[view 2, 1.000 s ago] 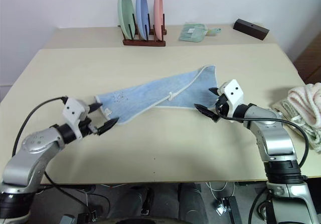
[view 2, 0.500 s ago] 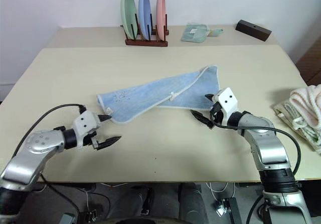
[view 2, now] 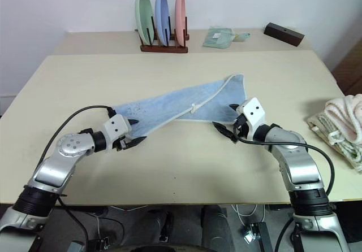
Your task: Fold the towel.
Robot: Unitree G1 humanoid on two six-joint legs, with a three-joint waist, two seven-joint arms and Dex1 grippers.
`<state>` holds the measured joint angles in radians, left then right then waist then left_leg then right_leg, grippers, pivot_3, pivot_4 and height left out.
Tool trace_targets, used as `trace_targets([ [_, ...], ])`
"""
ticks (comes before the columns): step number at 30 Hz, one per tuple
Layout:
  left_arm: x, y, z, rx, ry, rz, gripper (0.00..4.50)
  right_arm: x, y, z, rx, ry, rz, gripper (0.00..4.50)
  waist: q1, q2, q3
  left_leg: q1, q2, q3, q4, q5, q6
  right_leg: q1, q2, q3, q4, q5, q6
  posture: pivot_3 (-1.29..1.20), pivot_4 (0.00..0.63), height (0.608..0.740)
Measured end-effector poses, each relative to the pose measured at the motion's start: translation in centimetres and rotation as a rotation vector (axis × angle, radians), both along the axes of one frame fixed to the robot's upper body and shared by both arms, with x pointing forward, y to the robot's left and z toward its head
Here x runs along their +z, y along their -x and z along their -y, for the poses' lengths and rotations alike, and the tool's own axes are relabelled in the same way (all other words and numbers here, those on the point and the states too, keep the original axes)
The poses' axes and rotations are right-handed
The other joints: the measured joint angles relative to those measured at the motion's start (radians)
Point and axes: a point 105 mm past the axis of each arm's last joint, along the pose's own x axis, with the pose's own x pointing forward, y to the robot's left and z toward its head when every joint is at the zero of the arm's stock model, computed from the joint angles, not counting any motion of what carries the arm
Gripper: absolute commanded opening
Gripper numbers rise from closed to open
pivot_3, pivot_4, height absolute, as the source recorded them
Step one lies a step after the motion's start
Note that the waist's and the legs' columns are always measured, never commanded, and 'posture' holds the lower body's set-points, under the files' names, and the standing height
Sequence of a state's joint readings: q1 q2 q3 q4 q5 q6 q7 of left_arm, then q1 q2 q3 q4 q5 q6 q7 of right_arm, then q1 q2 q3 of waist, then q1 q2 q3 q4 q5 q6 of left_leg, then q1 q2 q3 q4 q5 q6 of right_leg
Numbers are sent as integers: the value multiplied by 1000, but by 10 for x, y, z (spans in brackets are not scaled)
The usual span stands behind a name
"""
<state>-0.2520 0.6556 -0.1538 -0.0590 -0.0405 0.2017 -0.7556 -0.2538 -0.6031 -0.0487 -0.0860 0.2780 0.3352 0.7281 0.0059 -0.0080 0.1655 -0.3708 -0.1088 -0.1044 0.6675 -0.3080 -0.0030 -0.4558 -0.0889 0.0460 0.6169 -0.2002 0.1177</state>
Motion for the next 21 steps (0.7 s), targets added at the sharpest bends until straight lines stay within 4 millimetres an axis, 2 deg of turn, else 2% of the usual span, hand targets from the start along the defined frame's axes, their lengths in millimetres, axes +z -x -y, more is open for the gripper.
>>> trace_targets([
  [1, -1, 0, -1, 3, -5, 2, 1209, 0, 0, 0, 0, 0, 1, 4500, -1, 0, 0, 0, 0, 0, 0, 0, 0, 0, 0, 0, 0, 0, 0, 0, 150, 721],
  [3, -2, -2, -4, 16, -8, 7, 82, 3, 1, -2, 4, 2, 12, 4500, -3, 0, 0, 0, 0, 0, 0, 0, 0, 0, 0, 0, 0, 0, 0, 0, 150, 721],
  [8, 0, -2, -9, 36, 2, 16, 29, 6, 2, -8, 23, 11, 27, 4500, -3, 0, 0, -1, 0, 0, 0, 0, 0, -1, 0, 0, 0, 0, 0, 0, 150, 721],
  [12, 16, 14, -19, 51, 145, -38, 29, 11, -3, -12, 49, 120, 75, 4500, -17, 0, 0, -3, 0, 0, 0, 0, 0, -4, 0, 0, 1, 0, 0, 0, 150, 721],
  [15, 28, 37, -31, 16, 140, -83, 29, 25, -17, -3, 42, 287, 175, 4500, -25, 0, 0, -2, 1, 0, 0, 0, 0, -4, 1, 0, 1, 0, 0, 0, 150, 721],
  [17, 23, 53, -40, 9, 112, -147, 29, 30, -30, 7, 21, 413, 237, 4500, -24, 0, 0, -1, 1, 1, -1, 0, 0, -4, 0, 0, 1, 0, 0, 0, 150, 721],
  [21, 9, 71, -52, 26, 73, -234, 29, 27, -54, 8, 33, 592, 330, 4500, -23, 0, 0, -2, 1, 1, 0, 0, 0, -3, 0, 0, 1, 0, 0, 0, 150, 721],
])
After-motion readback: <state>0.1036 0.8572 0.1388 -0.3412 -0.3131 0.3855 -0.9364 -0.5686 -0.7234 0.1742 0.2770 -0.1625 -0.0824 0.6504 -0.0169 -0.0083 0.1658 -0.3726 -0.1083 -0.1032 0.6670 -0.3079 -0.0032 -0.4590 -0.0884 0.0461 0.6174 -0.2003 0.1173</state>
